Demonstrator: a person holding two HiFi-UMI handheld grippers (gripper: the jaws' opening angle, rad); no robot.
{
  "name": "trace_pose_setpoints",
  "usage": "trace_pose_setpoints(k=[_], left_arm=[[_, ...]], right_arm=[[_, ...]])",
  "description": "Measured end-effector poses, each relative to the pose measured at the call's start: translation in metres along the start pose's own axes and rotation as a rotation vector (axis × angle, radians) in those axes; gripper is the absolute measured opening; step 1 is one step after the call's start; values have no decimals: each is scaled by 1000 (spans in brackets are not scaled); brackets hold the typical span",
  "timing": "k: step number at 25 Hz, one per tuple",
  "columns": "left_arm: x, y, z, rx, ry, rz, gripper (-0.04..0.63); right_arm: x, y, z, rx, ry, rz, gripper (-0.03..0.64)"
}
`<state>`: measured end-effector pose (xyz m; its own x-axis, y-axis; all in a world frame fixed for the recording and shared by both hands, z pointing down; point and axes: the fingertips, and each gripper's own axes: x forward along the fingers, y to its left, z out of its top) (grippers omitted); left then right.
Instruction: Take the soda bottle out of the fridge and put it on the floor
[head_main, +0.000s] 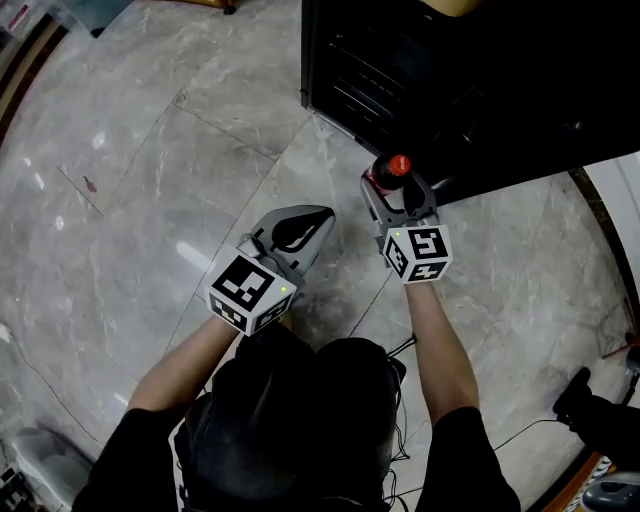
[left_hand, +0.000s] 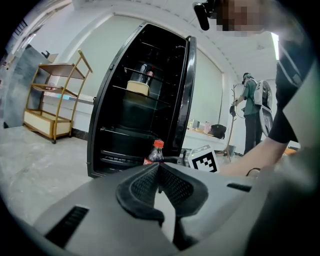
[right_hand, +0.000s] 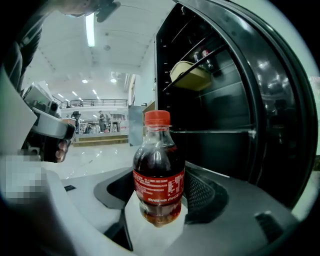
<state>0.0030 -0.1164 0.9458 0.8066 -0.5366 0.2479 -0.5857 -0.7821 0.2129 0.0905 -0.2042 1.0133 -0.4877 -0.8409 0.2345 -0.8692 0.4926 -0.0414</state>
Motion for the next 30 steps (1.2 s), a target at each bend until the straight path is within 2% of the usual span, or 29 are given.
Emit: trace_pose_setpoints(k=[7, 17, 30], left_arm=[[15, -1, -39, -18, 19, -19, 6], [21, 4, -72, -49, 39, -33, 6], [18, 11, -89, -99, 51, -20, 6]], right_arm=[[0, -5, -66, 35, 48, -26, 313], [11, -1, -139, 68, 105, -79, 312], [9, 2, -145, 66, 45, -106, 313]])
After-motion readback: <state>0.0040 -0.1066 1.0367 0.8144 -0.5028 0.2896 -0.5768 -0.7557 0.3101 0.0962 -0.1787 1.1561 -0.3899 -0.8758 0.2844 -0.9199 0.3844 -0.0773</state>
